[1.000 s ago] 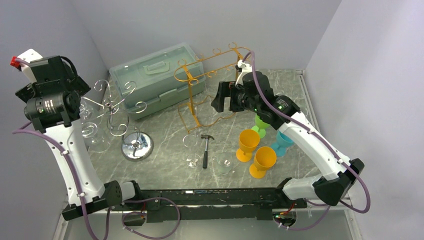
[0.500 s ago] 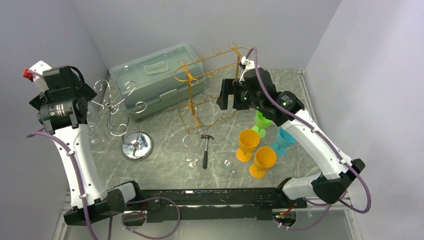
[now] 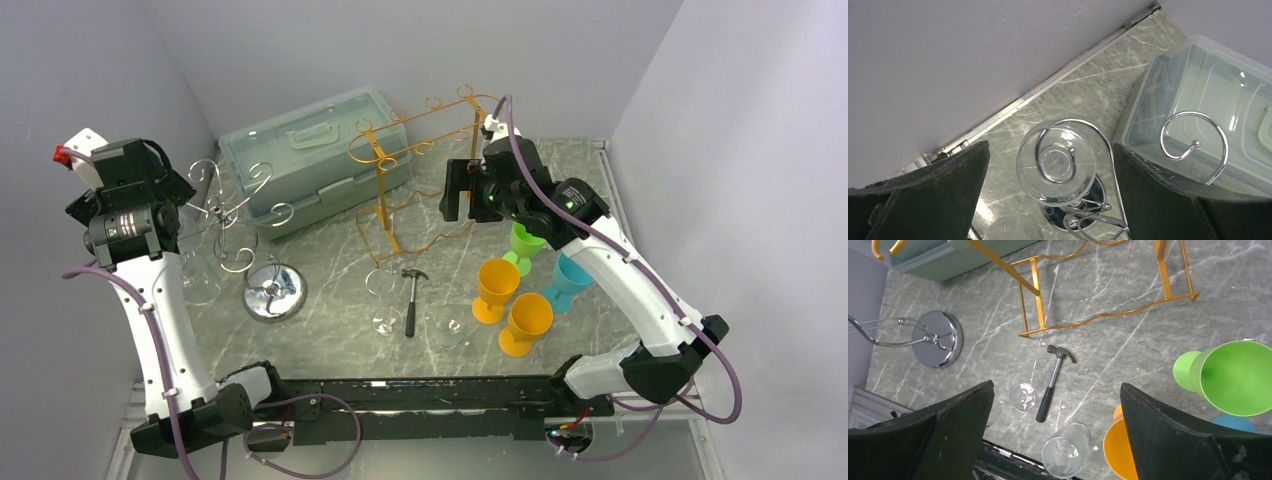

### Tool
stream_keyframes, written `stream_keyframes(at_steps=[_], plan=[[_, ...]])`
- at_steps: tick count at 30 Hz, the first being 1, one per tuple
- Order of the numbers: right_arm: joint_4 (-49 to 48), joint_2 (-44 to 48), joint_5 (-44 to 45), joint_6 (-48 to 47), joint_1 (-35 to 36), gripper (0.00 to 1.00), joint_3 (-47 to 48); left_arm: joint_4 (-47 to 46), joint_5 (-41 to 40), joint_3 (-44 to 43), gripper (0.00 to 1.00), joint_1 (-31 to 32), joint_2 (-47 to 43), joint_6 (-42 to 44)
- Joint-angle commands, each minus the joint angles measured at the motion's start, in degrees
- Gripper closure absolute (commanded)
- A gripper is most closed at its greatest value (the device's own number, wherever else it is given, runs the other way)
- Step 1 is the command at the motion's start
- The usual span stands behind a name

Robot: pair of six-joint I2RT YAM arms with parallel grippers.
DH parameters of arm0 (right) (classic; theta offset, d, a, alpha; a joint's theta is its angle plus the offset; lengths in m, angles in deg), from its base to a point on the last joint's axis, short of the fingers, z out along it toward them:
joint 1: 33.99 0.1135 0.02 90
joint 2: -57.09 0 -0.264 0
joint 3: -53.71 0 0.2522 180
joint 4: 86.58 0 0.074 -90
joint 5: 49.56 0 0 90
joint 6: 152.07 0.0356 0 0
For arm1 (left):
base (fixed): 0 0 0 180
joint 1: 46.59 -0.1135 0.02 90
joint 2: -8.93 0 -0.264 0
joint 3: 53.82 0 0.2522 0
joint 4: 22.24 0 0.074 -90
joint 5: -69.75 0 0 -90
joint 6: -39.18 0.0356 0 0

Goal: Take the wine glass off the wine glass rack
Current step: Pick up the wine glass from the wine rack.

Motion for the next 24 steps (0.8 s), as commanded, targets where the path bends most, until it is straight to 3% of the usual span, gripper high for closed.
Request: stream_keyframes(at_steps=[1, 24], plan=[[1.0, -0.5, 2.3, 0.8, 1.1, 0.00, 3.5, -3.3, 1.5, 1.6, 0.03, -0.4, -2.2, -0.2], [0.5, -2.0, 2.7, 1.2, 2.5, 0.00, 3.7, -5.3, 0.9, 6.2, 0.21, -0.6, -3.9, 0.0]])
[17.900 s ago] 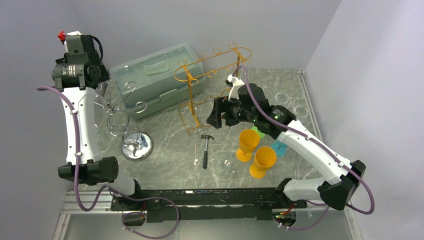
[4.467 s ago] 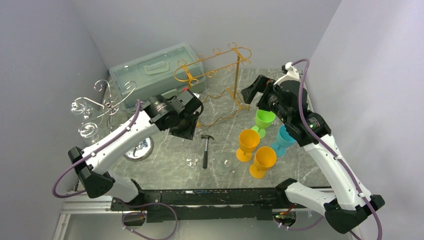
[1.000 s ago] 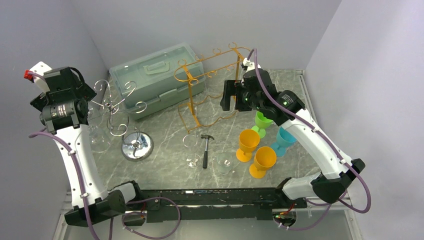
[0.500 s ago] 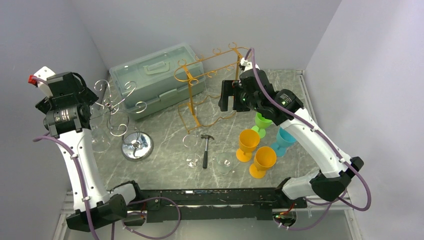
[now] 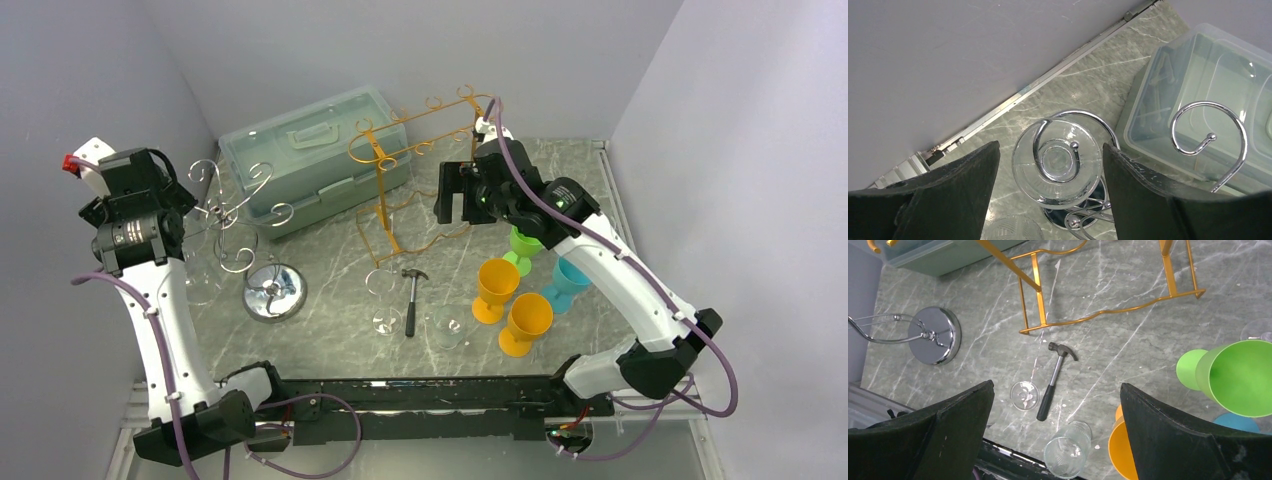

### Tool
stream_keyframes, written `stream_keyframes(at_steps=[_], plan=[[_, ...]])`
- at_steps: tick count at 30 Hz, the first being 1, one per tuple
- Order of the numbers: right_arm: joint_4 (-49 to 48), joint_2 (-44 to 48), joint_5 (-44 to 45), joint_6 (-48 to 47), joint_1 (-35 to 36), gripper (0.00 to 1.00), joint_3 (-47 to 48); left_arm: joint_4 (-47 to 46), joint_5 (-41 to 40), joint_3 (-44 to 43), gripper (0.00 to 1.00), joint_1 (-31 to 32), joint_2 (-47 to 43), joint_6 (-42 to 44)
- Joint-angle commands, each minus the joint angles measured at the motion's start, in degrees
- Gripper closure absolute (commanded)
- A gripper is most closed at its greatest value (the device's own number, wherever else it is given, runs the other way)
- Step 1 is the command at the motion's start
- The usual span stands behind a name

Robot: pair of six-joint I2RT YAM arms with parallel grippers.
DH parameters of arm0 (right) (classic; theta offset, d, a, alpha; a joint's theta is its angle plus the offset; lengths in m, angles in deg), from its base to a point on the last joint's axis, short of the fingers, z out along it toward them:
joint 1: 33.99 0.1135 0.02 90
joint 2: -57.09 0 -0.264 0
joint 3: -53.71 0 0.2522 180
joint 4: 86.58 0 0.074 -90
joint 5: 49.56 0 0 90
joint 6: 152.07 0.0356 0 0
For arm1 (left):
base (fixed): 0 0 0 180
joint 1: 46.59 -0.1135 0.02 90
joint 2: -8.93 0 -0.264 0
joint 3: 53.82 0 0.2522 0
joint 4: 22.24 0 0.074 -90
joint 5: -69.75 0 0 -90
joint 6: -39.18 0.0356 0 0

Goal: Take the wine glass off the wine glass rack
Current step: Pick up the wine glass from the wine rack.

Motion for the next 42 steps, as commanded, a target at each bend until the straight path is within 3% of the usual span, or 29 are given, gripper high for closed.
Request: stream_keyframes(at_steps=[1, 21, 42], plan=[[-0.2, -0.5, 1.2, 0.4, 0.6, 0.00, 2.6, -2.7, -0.5, 0.4, 0.22, -0.3, -1.4, 0.0], [-0.1, -1.6, 2.2, 0.4, 1.8, 0.01, 4.3, -3.8, -1.6, -3.0, 0.54, -0.4, -1.0, 4.1], [-0.5, -2.1, 2.8, 0.1, 2.2, 0.01, 4.7, -5.6, -2.1, -5.0, 0.60, -0.3, 0.3, 6.7]])
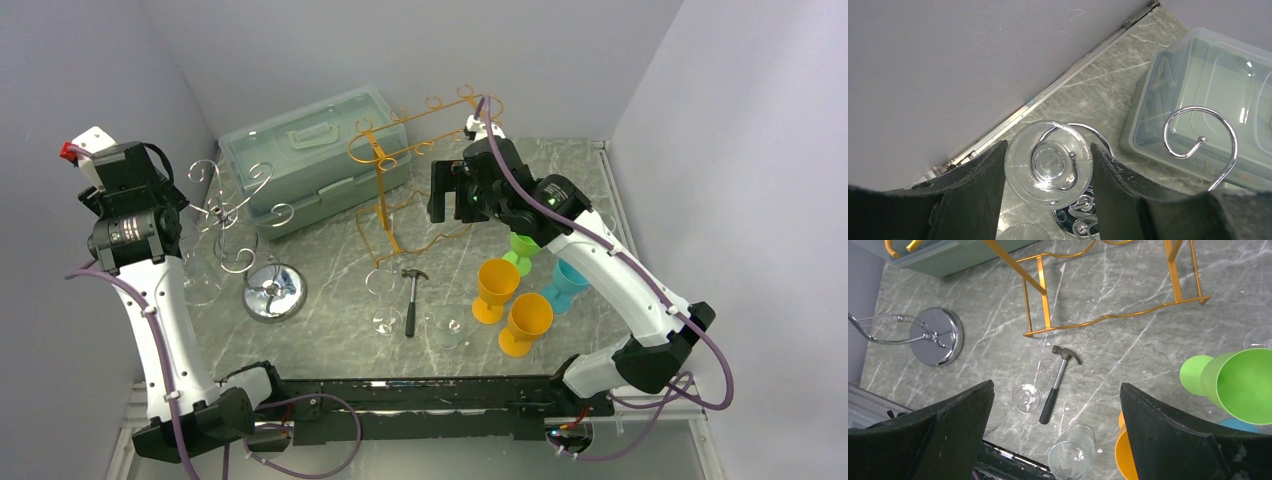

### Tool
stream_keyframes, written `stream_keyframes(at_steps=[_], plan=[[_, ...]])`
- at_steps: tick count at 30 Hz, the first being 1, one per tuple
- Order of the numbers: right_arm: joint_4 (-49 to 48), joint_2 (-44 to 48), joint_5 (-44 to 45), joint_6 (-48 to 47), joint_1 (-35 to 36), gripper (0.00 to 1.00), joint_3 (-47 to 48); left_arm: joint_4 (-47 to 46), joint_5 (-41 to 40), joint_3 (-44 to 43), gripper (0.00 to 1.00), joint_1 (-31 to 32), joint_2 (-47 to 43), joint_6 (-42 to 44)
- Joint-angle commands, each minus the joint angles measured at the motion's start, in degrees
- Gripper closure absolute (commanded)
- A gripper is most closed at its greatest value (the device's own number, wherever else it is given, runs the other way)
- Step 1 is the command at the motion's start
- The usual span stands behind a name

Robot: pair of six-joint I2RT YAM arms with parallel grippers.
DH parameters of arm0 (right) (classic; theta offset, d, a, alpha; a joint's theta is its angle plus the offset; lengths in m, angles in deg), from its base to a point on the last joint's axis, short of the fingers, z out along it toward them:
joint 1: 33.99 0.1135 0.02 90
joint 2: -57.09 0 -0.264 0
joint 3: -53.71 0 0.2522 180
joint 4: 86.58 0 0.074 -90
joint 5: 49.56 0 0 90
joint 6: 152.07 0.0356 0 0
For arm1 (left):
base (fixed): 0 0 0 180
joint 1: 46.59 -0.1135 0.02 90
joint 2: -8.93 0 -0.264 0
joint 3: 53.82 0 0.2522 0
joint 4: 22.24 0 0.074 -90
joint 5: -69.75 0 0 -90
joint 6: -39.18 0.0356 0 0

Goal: Take the wine glass off the wine glass rack
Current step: Pick up the wine glass from the wine rack.

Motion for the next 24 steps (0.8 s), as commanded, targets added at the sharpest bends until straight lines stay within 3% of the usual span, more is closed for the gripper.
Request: stream_keyframes(at_steps=[1, 24], plan=[[-0.5, 0.1, 1.4, 0.1, 0.4, 0.01, 2.5, -4.7, -2.0, -2.9, 0.60, -0.4, -0.2, 1.5], [-0.3, -0.7, 2.4, -0.2, 0.6, 0.01, 3.3, -9.6, -0.3, -2.7, 0.63, -0.3, 1.7, 3.7]])
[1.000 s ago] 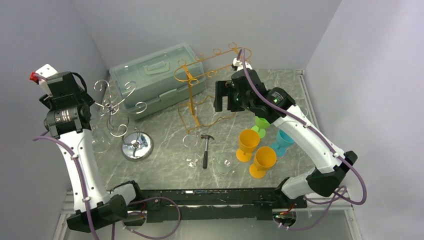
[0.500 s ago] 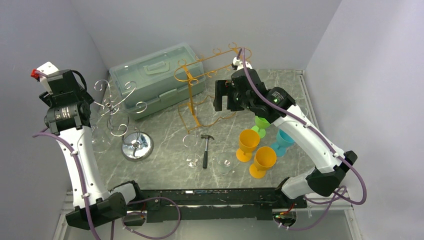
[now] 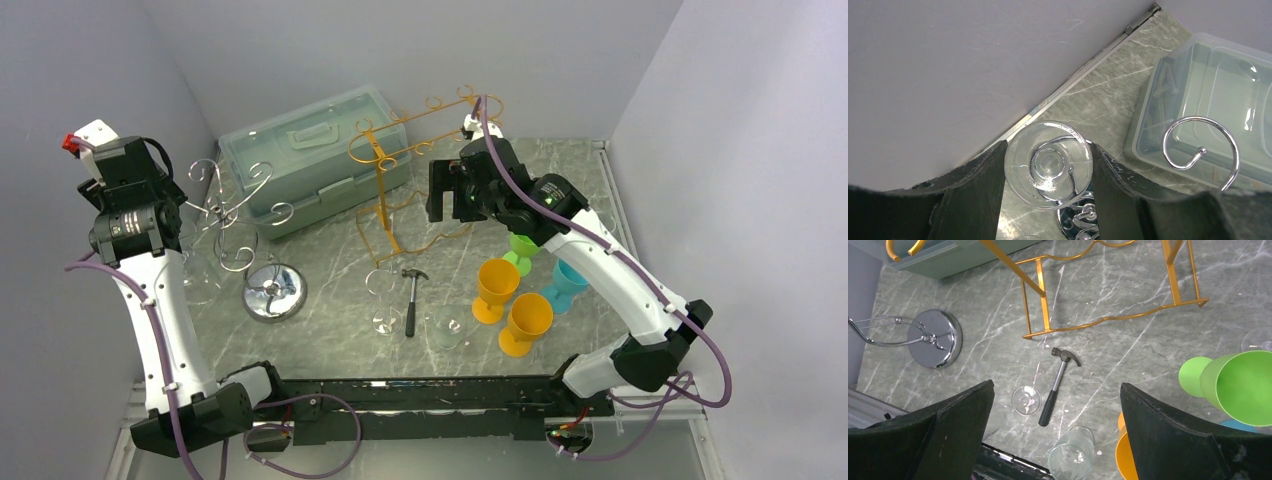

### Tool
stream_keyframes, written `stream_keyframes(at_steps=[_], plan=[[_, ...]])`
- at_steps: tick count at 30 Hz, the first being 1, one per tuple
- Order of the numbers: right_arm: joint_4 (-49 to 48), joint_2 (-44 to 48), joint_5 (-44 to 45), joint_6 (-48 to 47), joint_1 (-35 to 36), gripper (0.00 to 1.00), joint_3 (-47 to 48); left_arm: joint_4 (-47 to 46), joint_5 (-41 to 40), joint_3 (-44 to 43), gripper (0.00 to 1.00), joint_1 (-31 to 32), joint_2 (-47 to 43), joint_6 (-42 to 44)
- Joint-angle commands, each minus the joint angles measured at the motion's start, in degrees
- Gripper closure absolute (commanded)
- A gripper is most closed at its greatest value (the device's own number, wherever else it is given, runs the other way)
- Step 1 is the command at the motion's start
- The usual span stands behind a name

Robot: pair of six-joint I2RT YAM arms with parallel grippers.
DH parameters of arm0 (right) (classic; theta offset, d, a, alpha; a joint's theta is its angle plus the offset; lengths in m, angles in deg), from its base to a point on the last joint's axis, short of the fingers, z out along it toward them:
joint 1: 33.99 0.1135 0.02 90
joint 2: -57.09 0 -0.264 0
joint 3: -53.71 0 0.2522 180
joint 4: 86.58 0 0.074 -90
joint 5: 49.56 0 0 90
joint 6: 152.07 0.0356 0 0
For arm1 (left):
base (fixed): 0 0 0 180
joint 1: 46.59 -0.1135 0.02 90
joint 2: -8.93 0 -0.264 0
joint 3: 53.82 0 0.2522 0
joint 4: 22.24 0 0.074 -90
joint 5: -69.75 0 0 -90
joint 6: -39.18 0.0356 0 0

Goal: Take the wine glass off the wine glass rack
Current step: Pick up the wine glass from the wine rack.

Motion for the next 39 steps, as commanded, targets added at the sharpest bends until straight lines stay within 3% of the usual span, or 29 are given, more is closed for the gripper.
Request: stream_keyframes(at_steps=[1, 39], plan=[[-0.3, -0.1, 1.6, -0.2, 0.2, 0.01, 2.8, -7.1, 0.2, -2.6, 0.63, -0.3, 0.1, 1.1], [-1.5, -0.4, 2.1, -0.6, 0.3, 0.01, 1.8, -7.9, 3.7, -1.9, 0.66, -0.2, -2.0, 1.9]])
